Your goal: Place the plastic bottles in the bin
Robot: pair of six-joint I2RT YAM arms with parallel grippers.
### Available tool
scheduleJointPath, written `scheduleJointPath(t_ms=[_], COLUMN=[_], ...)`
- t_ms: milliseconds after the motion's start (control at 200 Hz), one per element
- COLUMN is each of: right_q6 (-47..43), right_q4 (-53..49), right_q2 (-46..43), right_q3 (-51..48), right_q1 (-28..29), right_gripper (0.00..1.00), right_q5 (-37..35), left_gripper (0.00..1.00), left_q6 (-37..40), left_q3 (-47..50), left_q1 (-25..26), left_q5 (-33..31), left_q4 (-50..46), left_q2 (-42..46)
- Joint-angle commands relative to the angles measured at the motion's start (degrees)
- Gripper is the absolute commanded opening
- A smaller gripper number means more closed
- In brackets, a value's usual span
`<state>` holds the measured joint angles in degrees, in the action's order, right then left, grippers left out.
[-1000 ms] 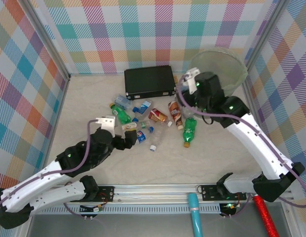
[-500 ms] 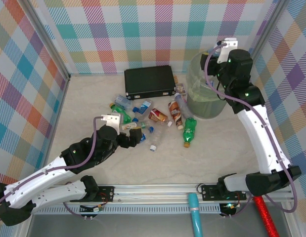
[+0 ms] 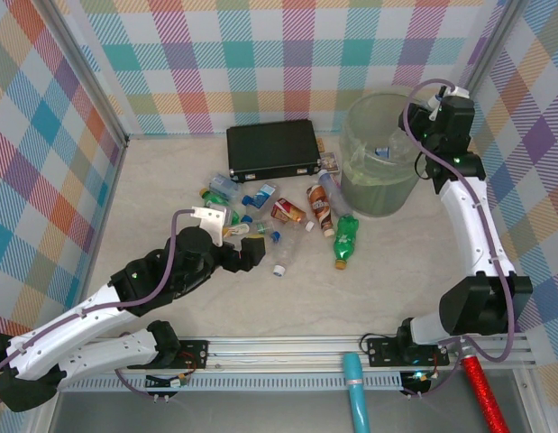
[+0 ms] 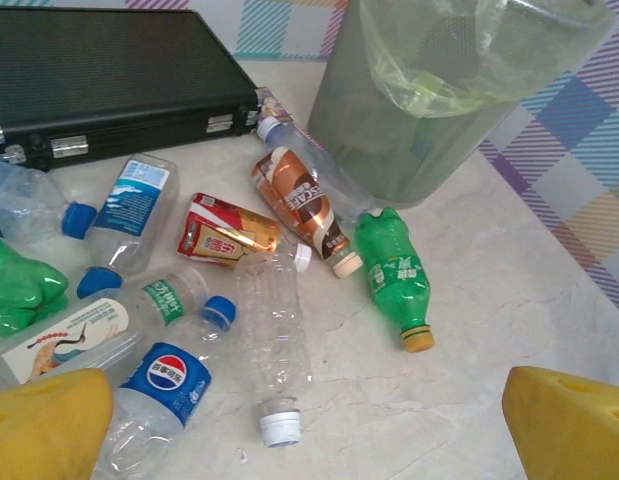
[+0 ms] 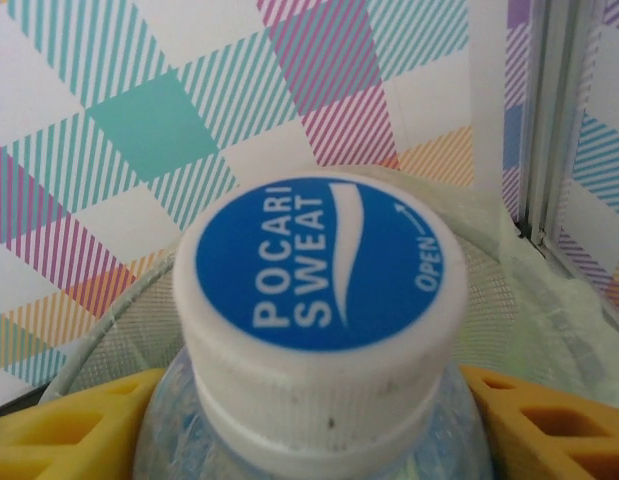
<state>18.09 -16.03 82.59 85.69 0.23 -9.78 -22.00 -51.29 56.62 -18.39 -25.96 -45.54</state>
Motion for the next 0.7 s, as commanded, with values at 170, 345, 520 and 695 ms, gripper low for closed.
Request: scheduleJointPath(t_ms=[170, 345, 520, 695], right_q6=[0.6, 0.9, -3.2, -7.8], right_q4=[-4.2, -7.1, -8.0, -13.0], right_q2=[-0.9, -4.2, -8.9, -11.6], right_q3=[5.2, 6.7, 4.7, 3.3], right_q1=[-0.3, 2.2, 10.4, 21.2], right_gripper=[0.99, 0.99, 0.99, 0.99], right_q5=[6.7, 7.8, 5.4, 0.5], left_gripper=[1.0, 1.0, 1.0, 1.0], left_q6=[1.7, 2.1, 2.5, 2.6], left_q3=[-2.6, -2.6, -2.6, -1.5], left_q1=[0.3, 0.3, 0.3, 0.4], left_q5=[2.0, 1.8, 2.0, 1.9], left_q4=[2.7, 3.0, 3.3, 3.8], left_q2=[-0.1, -0.1, 0.4, 1.4])
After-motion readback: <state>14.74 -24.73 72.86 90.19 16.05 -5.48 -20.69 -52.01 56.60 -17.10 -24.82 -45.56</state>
